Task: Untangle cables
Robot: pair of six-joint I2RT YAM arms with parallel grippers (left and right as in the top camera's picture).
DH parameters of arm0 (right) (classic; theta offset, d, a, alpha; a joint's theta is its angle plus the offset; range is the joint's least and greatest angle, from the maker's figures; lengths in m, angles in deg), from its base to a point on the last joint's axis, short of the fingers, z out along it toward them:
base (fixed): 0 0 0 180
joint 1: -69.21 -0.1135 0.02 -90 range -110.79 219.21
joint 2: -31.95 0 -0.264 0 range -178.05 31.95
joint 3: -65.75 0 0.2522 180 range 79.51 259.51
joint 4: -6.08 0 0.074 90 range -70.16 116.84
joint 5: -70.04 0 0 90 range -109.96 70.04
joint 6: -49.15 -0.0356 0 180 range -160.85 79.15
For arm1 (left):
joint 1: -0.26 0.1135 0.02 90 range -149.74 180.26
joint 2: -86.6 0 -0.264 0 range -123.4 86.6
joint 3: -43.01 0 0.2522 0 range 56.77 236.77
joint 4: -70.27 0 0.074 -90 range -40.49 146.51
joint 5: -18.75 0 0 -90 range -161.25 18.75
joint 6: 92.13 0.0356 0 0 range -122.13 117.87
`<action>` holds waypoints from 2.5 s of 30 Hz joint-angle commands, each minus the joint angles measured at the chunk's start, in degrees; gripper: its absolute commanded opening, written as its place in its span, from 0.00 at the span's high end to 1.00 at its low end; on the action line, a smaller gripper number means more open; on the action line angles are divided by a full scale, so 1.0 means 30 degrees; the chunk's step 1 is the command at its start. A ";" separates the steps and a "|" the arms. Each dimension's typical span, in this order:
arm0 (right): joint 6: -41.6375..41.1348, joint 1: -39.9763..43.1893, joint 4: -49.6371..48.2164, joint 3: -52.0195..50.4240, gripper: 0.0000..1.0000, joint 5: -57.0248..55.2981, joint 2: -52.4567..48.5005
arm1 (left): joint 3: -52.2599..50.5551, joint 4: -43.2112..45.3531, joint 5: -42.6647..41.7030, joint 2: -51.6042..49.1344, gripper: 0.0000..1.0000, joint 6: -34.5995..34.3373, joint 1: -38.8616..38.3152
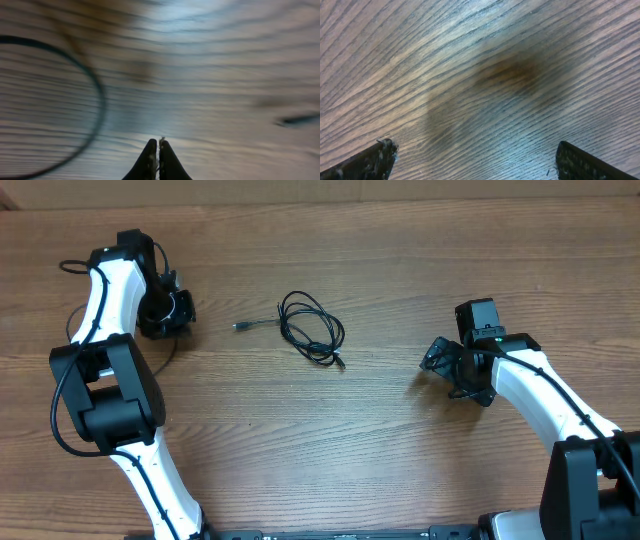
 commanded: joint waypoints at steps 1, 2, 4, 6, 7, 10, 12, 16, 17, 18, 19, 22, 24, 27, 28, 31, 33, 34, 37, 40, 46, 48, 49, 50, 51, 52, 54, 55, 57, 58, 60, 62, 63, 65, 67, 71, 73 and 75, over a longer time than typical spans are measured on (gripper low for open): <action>0.0087 0.0036 -0.0073 0.0029 0.00 -0.0255 0.0182 | -0.1392 0.0947 0.2958 0.0000 0.92 0.0364 0.0109; 0.0080 0.0036 -0.0073 0.0029 0.00 -0.0255 0.0175 | -0.1923 0.1428 0.3228 0.0000 0.91 0.0364 0.0109; 0.0087 0.0036 -0.0080 0.0029 0.00 -0.0255 0.0182 | -0.3271 0.2841 0.4211 0.0000 0.85 0.0364 0.0109; 0.0080 0.0036 -0.0073 0.0029 0.00 -0.0255 0.0175 | -0.4226 0.3789 0.5158 0.0000 0.85 0.0364 0.0109; 0.0087 0.0036 -0.0073 0.0029 0.00 -0.0255 0.0182 | -0.4568 0.4087 0.5690 0.0000 0.85 0.0364 0.0109; 0.0087 0.0036 -0.0073 0.0029 0.00 -0.0255 0.0182 | -0.5319 0.4626 0.7526 0.0000 0.86 0.0357 0.0109; 0.0087 0.0036 -0.0080 0.0029 0.00 -0.0255 0.0182 | -0.5384 0.4663 0.8575 0.0000 0.89 0.0328 0.0138; 0.0087 0.0036 -0.0073 0.0029 0.00 -0.0255 0.0182 | -0.5384 0.4641 1.0207 0.0000 0.90 -0.0576 0.0801; 0.0080 0.0036 -0.0080 0.0029 0.00 -0.0255 0.0182 | -0.5384 0.4648 1.0309 0.0000 0.90 -0.0736 0.1129; 0.0087 0.0036 -0.0080 0.0029 0.00 -0.0255 0.0175 | -0.5384 0.4677 1.0302 0.0000 0.89 -0.0896 0.1457; 0.0080 0.0036 -0.0080 0.0029 0.00 -0.0255 0.0182 | -0.5384 0.4743 1.0112 0.0000 0.89 -0.1107 0.1807; 0.0087 0.0036 -0.0073 0.0029 0.00 -0.0255 0.0182 | -0.5384 0.5195 0.7402 0.0000 0.83 -0.1290 0.2783; 0.0080 0.0036 -0.0080 0.0029 0.00 -0.0255 0.0182 | -0.5384 0.5238 0.5894 0.0000 0.81 -0.1268 0.3140; 0.0080 0.0036 -0.0080 0.0029 0.00 -0.0255 0.0182 | -0.5071 0.4903 0.3796 0.0015 0.78 -0.1158 0.3402; 0.0080 0.0036 -0.0080 0.0029 0.00 -0.0255 0.0182 | -0.4437 0.4299 0.2761 0.0015 0.76 -0.1173 0.3395; 0.0080 0.0036 -0.0073 0.0029 0.00 -0.0255 0.0175 | -0.1530 0.1566 -0.0335 0.0452 0.72 -0.1297 0.2885; 0.0087 0.0036 -0.0080 0.0029 0.00 -0.0255 0.0175 | -0.0335 0.0495 -0.1494 0.1399 0.72 -0.1297 0.2178; 0.0080 0.0036 -0.0080 0.0029 0.00 -0.0255 0.0175 | -0.0233 0.0321 -0.2113 0.2310 0.71 -0.1297 0.1530; 0.0087 0.0036 -0.0080 0.0029 0.00 -0.0255 0.0175 | -0.0233 -0.0189 -0.2535 0.3366 0.72 -0.1304 0.0401; 0.0080 0.0036 -0.0080 0.0029 0.00 -0.0255 0.0182 | -0.0233 -0.0998 -0.3169 0.3650 0.96 -0.1698 -0.0991; 0.0080 0.0036 -0.0073 0.0029 0.00 -0.0255 0.0175 | -0.1785 -0.1224 -0.4823 0.3534 0.96 -0.1872 -0.4320; 0.0080 0.0036 -0.0080 0.0029 0.00 -0.0255 0.0182 | -0.2645 -0.0933 -0.4867 0.3534 0.96 -0.1887 -0.5603; 0.0080 0.0036 -0.0080 0.0029 0.00 -0.0255 0.0175 | -0.3271 -0.0495 -0.4998 0.3534 0.96 -0.2164 -0.6360; 0.0087 0.0036 -0.0080 0.0029 0.00 -0.0255 0.0175 | -0.3672 -0.0153 -0.4998 0.3534 0.96 -0.2484 -0.6798; 0.0080 0.0036 -0.0080 0.0029 0.00 -0.0255 0.0182 | -0.4532 0.0656 -0.4991 0.3534 0.96 -0.3271 -0.7694; 0.0080 0.0036 -0.0080 0.0029 0.00 -0.0255 0.0175 | -0.4969 0.1173 -0.4991 0.3534 0.96 -0.3475 -0.8131; 0.0080 0.0036 -0.0080 0.0029 0.00 -0.0255 0.0175 | -0.6178 0.2841 -0.4925 0.3534 0.96 -0.3526 -0.9362; 0.0080 0.0036 -0.0080 0.0029 0.00 -0.0255 0.0175 | -0.6900 0.3971 -0.4925 0.3534 0.96 -0.3650 -1.0142; 0.0080 0.0036 -0.0073 0.0029 0.00 -0.0255 0.0175 | -0.7905 0.5821 -0.4605 0.3534 0.96 -0.4765 -1.1256; 0.0080 0.0036 -0.0080 0.0029 0.00 -0.0255 0.0182 | -0.8189 0.6404 -0.4306 0.3534 0.95 -0.5289 -1.1570; 0.0080 0.0036 -0.0080 0.0029 0.00 -0.0255 0.0175 | -0.8859 0.7912 -0.3024 0.3534 0.96 -0.6696 -1.2429; 0.0080 0.0036 -0.0080 0.0029 0.00 -0.0255 0.0175 | -0.9143 0.8553 -0.1282 0.3534 0.96 -0.6965 -1.3136; 0.0080 0.0036 -0.0080 0.0029 0.00 -0.0255 0.0182 | -0.9143 0.8561 -0.0641 0.3534 0.96 -0.6965 -1.3325; 0.0087 0.0036 -0.0080 0.0029 0.00 -0.0255 0.0182 | -0.9151 0.8561 0.0007 0.3534 0.96 -0.7038 -1.3522; 0.0080 0.0036 -0.0080 0.0029 0.00 -0.0255 0.0175 | -0.9151 0.8568 0.0036 0.3534 0.96 -0.7038 -1.3544; 0.0087 0.0036 -0.0080 0.0029 0.00 -0.0255 0.0182 | -0.9180 0.8575 0.0044 0.3526 0.96 -0.7031 -1.3544; 0.0087 0.0036 -0.0080 0.0029 0.00 -0.0255 0.0182 | -0.9187 0.8575 0.0044 0.3526 0.96 -0.7038 -1.3544; 0.0080 0.0036 -0.0073 0.0029 0.00 -0.0255 0.0182 | -0.9187 0.8692 0.0087 0.3512 0.96 -0.7038 -1.3544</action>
